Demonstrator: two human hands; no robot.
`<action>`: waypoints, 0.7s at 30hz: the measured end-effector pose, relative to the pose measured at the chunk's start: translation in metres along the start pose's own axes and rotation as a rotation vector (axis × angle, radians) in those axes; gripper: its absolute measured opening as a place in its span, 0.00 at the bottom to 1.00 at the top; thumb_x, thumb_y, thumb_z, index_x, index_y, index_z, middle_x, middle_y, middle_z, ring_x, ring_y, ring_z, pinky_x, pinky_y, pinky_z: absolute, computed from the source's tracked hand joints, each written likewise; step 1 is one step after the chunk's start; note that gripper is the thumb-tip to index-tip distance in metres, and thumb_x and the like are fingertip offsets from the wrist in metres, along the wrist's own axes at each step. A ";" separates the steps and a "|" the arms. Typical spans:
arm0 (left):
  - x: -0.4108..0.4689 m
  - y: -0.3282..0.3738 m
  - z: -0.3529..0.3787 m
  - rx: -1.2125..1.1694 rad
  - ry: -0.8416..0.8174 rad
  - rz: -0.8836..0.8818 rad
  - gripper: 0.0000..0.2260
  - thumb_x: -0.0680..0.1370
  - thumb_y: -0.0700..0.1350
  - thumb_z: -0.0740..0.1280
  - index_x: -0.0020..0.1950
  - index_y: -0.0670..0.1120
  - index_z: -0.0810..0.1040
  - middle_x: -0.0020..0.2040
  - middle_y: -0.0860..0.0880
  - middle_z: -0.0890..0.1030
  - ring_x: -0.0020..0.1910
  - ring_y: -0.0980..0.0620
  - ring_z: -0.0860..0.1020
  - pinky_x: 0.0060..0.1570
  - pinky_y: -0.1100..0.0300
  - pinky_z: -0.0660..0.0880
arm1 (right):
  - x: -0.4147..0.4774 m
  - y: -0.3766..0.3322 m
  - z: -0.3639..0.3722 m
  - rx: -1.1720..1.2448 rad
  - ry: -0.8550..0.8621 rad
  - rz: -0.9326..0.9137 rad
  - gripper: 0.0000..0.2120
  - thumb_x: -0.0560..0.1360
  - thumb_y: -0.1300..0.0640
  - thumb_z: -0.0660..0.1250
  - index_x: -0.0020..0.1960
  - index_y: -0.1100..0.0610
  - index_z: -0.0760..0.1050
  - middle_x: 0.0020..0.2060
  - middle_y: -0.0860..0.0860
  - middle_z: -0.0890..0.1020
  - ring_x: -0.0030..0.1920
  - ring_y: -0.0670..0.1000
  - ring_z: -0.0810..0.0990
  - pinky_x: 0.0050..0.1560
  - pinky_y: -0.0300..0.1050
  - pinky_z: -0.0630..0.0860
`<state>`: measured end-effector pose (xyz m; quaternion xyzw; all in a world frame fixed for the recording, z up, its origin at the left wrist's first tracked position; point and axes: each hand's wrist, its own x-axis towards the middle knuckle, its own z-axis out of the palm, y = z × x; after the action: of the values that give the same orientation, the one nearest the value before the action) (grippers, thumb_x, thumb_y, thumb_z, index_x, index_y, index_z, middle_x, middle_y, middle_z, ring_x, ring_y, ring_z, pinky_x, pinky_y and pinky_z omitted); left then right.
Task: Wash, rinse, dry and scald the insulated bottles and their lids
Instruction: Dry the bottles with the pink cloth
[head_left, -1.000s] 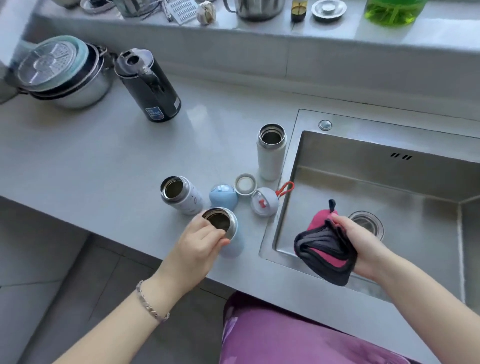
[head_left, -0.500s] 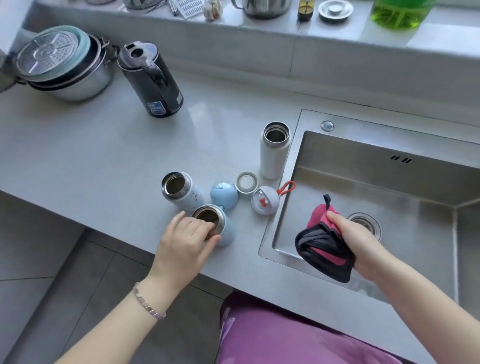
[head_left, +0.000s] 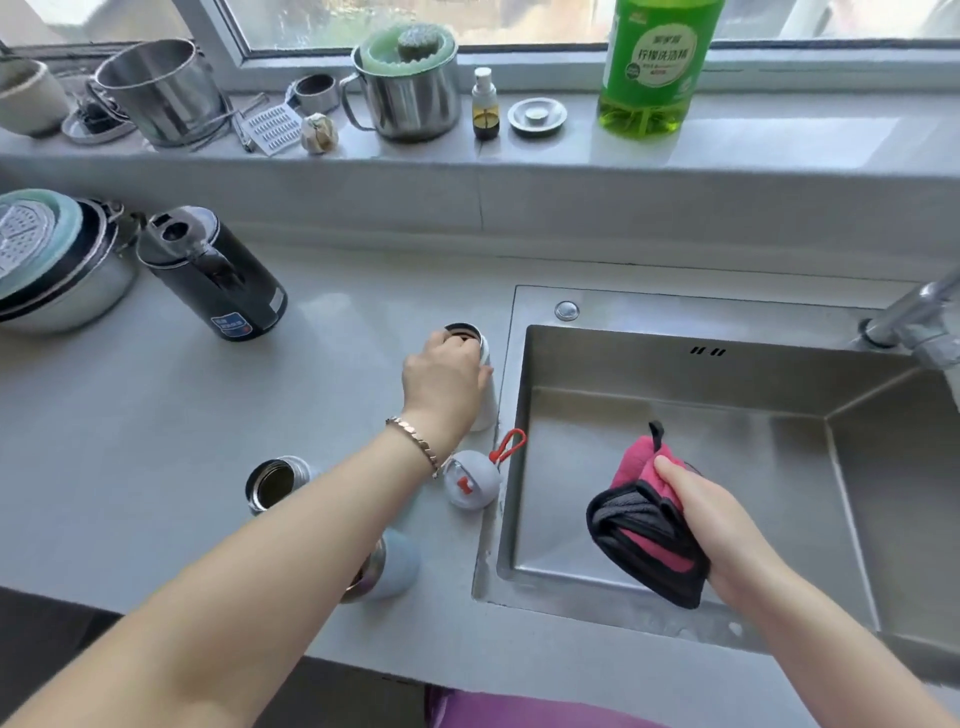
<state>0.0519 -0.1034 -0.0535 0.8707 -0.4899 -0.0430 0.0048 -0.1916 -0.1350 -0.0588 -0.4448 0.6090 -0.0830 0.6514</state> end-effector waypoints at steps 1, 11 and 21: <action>0.002 0.000 0.002 -0.007 -0.011 -0.010 0.12 0.81 0.51 0.57 0.58 0.45 0.73 0.58 0.47 0.76 0.64 0.48 0.68 0.49 0.54 0.69 | 0.000 -0.001 -0.002 0.004 0.009 -0.001 0.15 0.78 0.49 0.60 0.46 0.59 0.78 0.40 0.57 0.83 0.43 0.57 0.81 0.52 0.51 0.74; -0.017 -0.015 -0.022 -0.822 0.122 -0.178 0.15 0.76 0.47 0.67 0.37 0.37 0.71 0.34 0.46 0.69 0.38 0.49 0.67 0.37 0.58 0.67 | -0.009 -0.027 0.018 0.092 0.099 -0.536 0.11 0.81 0.55 0.56 0.57 0.48 0.76 0.38 0.48 0.78 0.38 0.41 0.77 0.37 0.30 0.73; -0.066 0.034 -0.057 -1.250 -0.048 0.056 0.07 0.73 0.38 0.70 0.35 0.45 0.78 0.36 0.47 0.77 0.35 0.59 0.73 0.38 0.69 0.70 | 0.018 -0.073 0.030 -0.468 -0.126 -0.610 0.22 0.78 0.38 0.50 0.53 0.46 0.78 0.46 0.45 0.79 0.49 0.47 0.75 0.51 0.44 0.70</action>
<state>-0.0065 -0.0665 0.0098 0.6888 -0.3947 -0.3408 0.5036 -0.1292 -0.1756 -0.0262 -0.7464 0.4100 -0.1042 0.5137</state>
